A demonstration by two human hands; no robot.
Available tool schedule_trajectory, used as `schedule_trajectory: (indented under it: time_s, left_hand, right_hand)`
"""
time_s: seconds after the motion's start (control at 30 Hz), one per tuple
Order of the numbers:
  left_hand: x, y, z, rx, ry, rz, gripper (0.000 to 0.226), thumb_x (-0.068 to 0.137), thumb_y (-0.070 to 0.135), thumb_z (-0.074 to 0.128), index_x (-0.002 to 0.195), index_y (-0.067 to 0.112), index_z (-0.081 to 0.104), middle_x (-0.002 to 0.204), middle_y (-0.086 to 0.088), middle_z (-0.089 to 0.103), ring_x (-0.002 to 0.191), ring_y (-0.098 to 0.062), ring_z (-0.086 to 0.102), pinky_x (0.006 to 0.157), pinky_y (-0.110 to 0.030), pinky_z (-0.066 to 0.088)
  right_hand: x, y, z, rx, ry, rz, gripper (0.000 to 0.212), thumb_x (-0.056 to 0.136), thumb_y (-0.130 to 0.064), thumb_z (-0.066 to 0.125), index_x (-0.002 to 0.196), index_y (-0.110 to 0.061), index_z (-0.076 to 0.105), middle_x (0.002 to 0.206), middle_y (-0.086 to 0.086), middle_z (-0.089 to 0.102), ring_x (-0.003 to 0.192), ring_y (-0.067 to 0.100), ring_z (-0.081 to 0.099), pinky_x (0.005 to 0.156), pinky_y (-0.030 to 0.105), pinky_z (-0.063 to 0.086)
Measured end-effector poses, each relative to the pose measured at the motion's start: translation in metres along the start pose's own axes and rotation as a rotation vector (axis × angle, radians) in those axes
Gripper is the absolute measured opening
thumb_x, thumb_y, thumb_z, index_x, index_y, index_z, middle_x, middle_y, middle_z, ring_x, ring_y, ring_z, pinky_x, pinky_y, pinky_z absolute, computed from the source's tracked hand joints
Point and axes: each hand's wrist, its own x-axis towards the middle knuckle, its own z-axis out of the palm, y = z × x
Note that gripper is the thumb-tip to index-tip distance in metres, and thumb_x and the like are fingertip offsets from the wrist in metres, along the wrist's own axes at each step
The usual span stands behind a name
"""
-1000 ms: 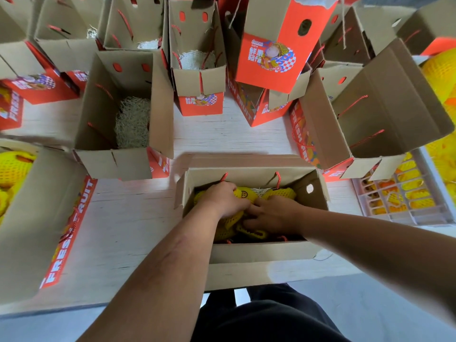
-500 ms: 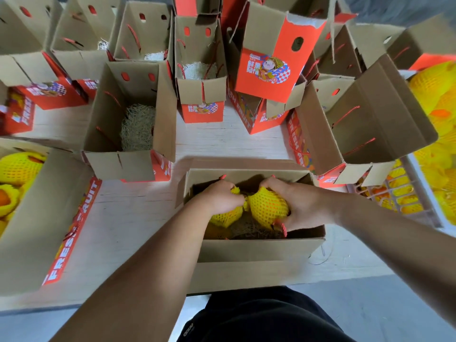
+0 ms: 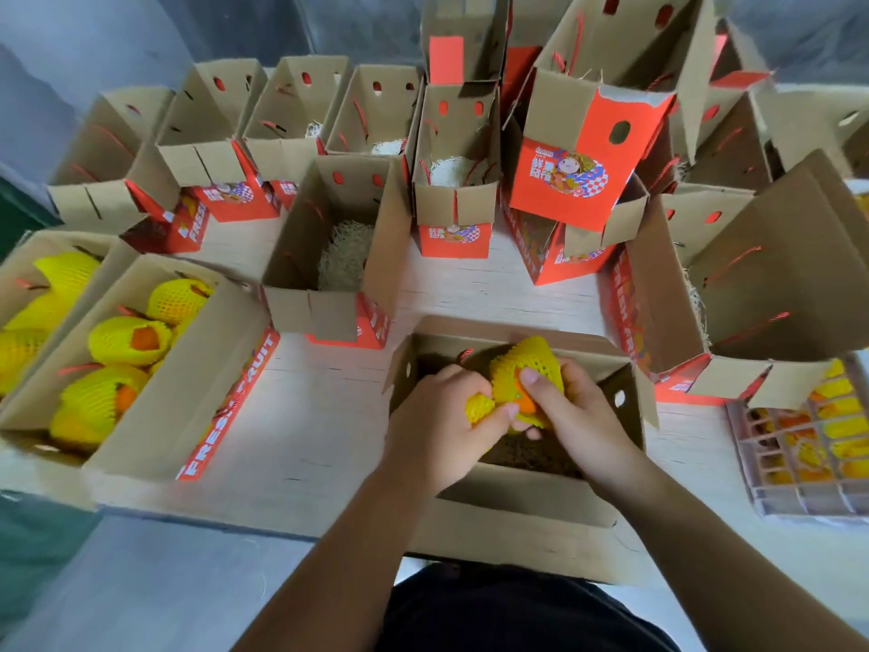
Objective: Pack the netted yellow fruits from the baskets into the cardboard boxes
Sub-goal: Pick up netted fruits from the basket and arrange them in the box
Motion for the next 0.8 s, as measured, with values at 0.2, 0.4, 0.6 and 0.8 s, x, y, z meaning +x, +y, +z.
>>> schedule_trajectory:
  time_s: [0.2, 0.4, 0.6, 0.8]
  left_hand:
    - [-0.009, -0.001, 0.011, 0.078, 0.084, 0.041, 0.038, 0.088, 0.059, 0.048, 0.095, 0.028, 0.069, 0.102, 0.015, 0.062, 0.091, -0.007, 0.057, 0.071, -0.033, 0.056]
    - [-0.008, -0.005, 0.015, 0.087, 0.018, 0.144, 0.042, 0.088, 0.064, 0.057, 0.108, 0.03, 0.071, 0.115, 0.016, 0.061, 0.102, -0.006, 0.056, 0.083, -0.024, 0.053]
    - [-0.008, -0.019, 0.013, -0.318, 0.264, -0.137, 0.029, 0.089, 0.06, 0.06, 0.111, 0.041, 0.062, 0.103, 0.024, 0.062, 0.102, 0.001, 0.061, 0.072, -0.008, 0.05]
    - [0.003, -0.013, 0.023, -0.201, 0.335, -0.237, 0.027, 0.094, 0.063, 0.055, 0.113, 0.043, 0.057, 0.104, 0.026, 0.061, 0.098, 0.002, 0.06, 0.074, -0.015, 0.051]
  right_hand:
    - [-0.002, -0.001, 0.015, 0.006, 0.131, -0.074, 0.047, 0.089, -0.045, 0.071, 0.119, -0.012, 0.058, 0.101, 0.017, 0.072, 0.08, 0.02, 0.07, 0.067, 0.031, 0.056]
    - [-0.001, -0.006, 0.006, 0.417, -0.06, 0.05, 0.057, 0.09, -0.046, 0.071, 0.133, -0.013, 0.051, 0.123, 0.014, 0.069, 0.113, 0.029, 0.069, 0.088, 0.045, 0.059]
    - [0.019, -0.016, -0.036, -0.251, -0.226, -0.102, 0.052, 0.077, -0.027, 0.07, 0.123, -0.043, 0.051, 0.117, -0.007, 0.058, 0.103, 0.014, 0.062, 0.08, 0.028, 0.056]
    - [0.048, 0.022, -0.025, -1.252, -0.69, -0.054, 0.041, 0.083, -0.043, 0.064, 0.116, -0.052, 0.041, 0.137, -0.007, 0.046, 0.112, 0.021, 0.053, 0.098, 0.039, 0.048]
